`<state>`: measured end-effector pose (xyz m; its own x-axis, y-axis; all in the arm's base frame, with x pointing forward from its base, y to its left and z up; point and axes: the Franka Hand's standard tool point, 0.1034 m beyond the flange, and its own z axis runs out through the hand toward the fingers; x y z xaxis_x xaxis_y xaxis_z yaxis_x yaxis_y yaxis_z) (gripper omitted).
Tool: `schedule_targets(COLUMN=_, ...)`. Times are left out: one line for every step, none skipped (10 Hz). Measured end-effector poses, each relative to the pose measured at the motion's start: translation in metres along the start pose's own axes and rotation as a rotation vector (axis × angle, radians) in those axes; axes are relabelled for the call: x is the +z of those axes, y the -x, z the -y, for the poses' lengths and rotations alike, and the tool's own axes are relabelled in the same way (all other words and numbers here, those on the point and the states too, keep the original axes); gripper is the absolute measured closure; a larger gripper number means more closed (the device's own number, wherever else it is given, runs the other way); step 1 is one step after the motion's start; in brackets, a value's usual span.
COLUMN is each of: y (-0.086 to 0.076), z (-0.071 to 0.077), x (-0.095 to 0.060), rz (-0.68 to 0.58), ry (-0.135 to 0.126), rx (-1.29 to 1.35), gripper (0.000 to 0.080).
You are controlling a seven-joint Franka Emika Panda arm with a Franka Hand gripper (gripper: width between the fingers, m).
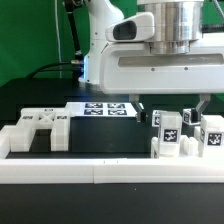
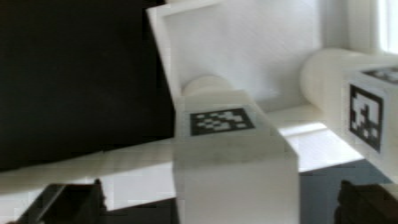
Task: Assemble chair
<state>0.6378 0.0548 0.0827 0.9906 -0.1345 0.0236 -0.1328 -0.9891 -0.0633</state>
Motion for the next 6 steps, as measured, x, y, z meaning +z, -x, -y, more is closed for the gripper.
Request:
schedule_targets(y=0.0004, z=-0.0002, x=0.0009, rz=0.001, ry=0.001, rx=0.001, gripper=0.0150)
schedule_targets(y=0.0003, z=-0.0004, x=0.0009, rz=0.001, ry=0.001, rx=0.002, gripper=0.0269)
schedule_targets(y=0.0003, z=-0.0005, x=0.0009, rz=0.001, ry=0.001, rx=0.003, gripper=0.0404)
schedule_targets(y=0.0003, z=-0.0005, x=0.0009, rz=0.001, ry=0.000, rx=0.010, gripper=0.0404)
schedule_targets(y=0.0003, z=-0.0006, x=0.0009, rz=0.001, ry=0.000, rx=0.032, gripper=0.0511)
schedule_targets(y=0.0003, z=-0.0006, x=0.0009, rz=0.001, ry=0.000, rx=0.037, gripper=0.0511)
